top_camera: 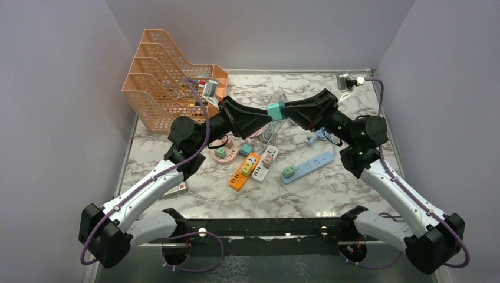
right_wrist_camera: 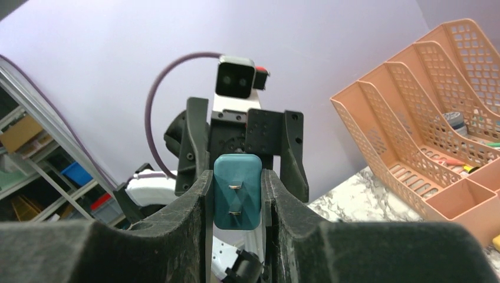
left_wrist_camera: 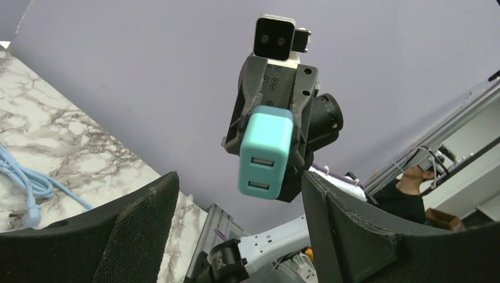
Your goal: Insert the plug
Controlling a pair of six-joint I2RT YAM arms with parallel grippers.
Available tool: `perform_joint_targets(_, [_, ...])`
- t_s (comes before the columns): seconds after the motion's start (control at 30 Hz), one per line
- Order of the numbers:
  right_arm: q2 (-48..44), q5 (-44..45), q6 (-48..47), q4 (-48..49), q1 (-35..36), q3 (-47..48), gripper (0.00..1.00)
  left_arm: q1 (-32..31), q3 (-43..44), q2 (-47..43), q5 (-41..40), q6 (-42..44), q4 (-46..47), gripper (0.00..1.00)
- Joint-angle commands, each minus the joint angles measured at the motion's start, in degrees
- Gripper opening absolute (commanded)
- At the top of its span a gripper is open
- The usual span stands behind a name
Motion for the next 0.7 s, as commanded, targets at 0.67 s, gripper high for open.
perform_joint_targets(0.67, [1.79, 7.91, 4.0, 8.17, 0.3, -2.8, 0.17, -5.59, -1.39, 3.67, -8.55, -6.11, 15.92, 0.47])
